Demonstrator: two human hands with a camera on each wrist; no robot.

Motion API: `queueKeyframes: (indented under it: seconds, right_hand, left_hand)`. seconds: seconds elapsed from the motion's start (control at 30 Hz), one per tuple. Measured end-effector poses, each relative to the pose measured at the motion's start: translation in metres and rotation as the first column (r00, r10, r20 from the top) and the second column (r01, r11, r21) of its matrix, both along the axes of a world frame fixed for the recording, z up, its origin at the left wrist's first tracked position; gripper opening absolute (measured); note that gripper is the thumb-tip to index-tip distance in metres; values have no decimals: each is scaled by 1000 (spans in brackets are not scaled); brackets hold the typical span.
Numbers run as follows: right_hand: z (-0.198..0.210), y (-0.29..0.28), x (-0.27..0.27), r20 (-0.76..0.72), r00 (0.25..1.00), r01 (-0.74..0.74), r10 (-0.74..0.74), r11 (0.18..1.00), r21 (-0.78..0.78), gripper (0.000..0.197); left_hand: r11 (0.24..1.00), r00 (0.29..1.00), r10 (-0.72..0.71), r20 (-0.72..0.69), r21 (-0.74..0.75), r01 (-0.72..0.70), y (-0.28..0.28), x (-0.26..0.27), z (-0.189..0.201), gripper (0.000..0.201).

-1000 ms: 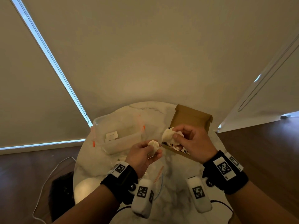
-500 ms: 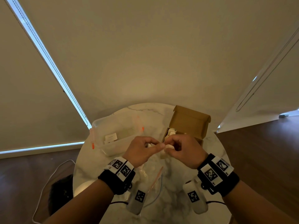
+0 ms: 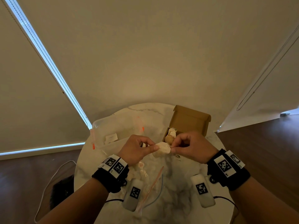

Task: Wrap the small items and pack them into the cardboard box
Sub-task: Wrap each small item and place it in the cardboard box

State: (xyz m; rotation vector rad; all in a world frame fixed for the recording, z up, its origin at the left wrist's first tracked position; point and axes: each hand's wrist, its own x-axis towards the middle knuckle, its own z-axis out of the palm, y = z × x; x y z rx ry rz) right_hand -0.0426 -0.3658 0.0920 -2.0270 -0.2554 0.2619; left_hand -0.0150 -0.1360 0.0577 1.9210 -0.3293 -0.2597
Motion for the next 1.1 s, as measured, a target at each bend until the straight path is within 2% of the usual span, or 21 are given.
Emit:
queueKeyframes:
  seconds: [0.13, 0.23, 0.33, 0.47, 0.6, 0.7, 0.77, 0.93, 1.1]
  right_hand:
    - [4, -4, 2, -8, 995, 102, -103, 974, 200, 4]
    - [6, -1, 3, -33, 978, 199, -205, 883, 426, 5]
    - [1, 7, 0, -57, 974, 221, -221, 848, 482, 10]
    - [-11, 16, 2, -186, 947, 318, -263, 859, 402, 22]
    - [-11, 28, 6, 17, 944, 325, -330, 935, 143, 14]
    - [-11, 33, 9, 72, 927, 358, -369, 924, 134, 4]
    - [-12, 32, 11, 83, 932, 342, -354, 931, 129, 7]
    - [-11, 30, 9, 195, 965, 186, -175, 982, -38, 11]
    - [-11, 30, 8, 212, 968, 150, -136, 987, -53, 8]
  left_hand:
    - [999, 1000, 1, 29, 38, -2, 2, 0, -3, 7]
    - [998, 998, 58, 38, 37, -60, -1, -1, -6, 9]
    - [983, 984, 177, 13, -42, -176, -6, -1, -8, 14]
    - [943, 958, 269, -102, -175, -284, -16, -1, -8, 15]
    - [897, 935, 292, -201, -280, -341, -26, -4, -7, 15]
    - [892, 935, 262, -239, -310, -329, -28, -7, -5, 14]
    - [926, 955, 231, -188, -260, -275, -23, -7, -4, 12]
    - [992, 987, 118, 111, -60, -112, -7, 3, 11, 8]
    - [999, 976, 17, 219, 31, -25, -8, 8, 19, 6]
